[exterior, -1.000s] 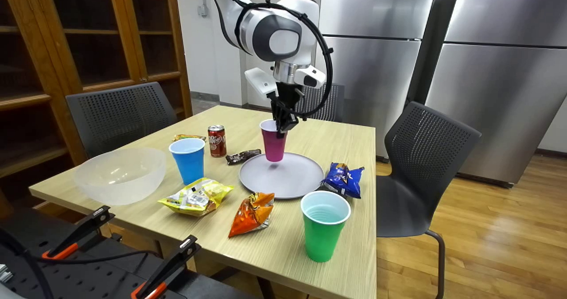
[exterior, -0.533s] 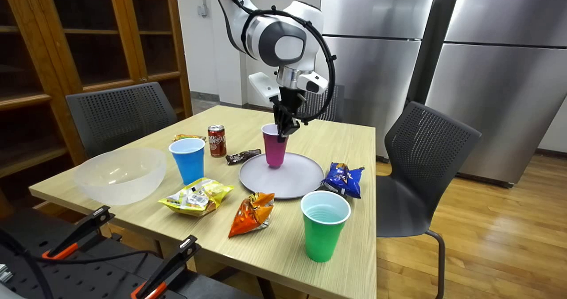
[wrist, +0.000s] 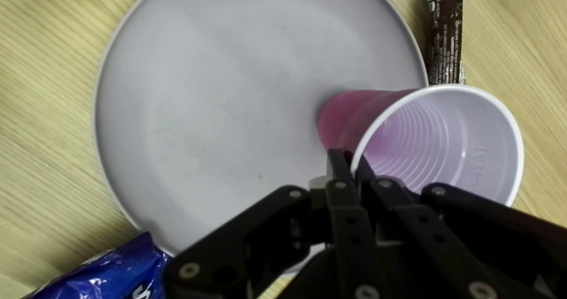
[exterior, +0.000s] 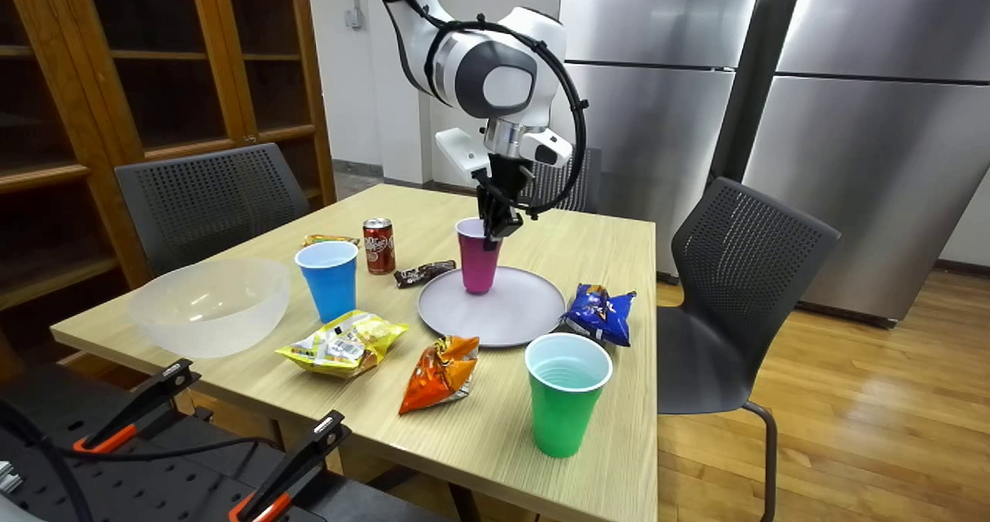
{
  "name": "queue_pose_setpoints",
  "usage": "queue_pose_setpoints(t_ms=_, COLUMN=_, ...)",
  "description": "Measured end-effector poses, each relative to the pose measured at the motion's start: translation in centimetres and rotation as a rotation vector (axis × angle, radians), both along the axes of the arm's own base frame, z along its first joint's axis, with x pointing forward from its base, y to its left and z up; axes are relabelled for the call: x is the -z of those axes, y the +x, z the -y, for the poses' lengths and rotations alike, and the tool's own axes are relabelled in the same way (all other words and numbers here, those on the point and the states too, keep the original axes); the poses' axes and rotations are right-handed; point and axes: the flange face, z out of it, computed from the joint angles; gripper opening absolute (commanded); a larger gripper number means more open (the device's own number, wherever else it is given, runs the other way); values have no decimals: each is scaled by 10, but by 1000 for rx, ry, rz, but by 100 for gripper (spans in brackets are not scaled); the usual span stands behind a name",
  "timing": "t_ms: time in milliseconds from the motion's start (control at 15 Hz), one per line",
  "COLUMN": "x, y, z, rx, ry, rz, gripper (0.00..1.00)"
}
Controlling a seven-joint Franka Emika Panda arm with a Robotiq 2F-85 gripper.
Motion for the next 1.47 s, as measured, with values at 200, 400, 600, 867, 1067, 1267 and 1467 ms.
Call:
queue_pose_setpoints(t_ms=200, x=3, y=1, z=0, rx=5, ry=1, rz=-5, gripper=1)
queue_pose_setpoints(t_ms=400, x=6, y=1, z=0, rx=10, ry=2, rz=-10, gripper=31)
queue_pose_setpoints(t_ms=600, x=7, y=1, z=0, rx=12, ry=3, rz=-12, gripper=42)
queue_pose_setpoints(t_ms=867, x=6, y=2, z=-3, rx=8, ry=5, rz=-10, gripper=71)
queue_pose_setpoints(t_ms=1067, x=2, y=3, z=-5, rx=5, ry=5, rz=-2, gripper=93)
queue_pose_setpoints(t_ms=1267, x=-8, y=4, z=-6, rx=4, ry=4, rz=12, gripper=100)
queue_pose_setpoints(t_ms=1467, x=-21, y=-1, z=-7, rx=6, ry=0, rz=28, gripper=100)
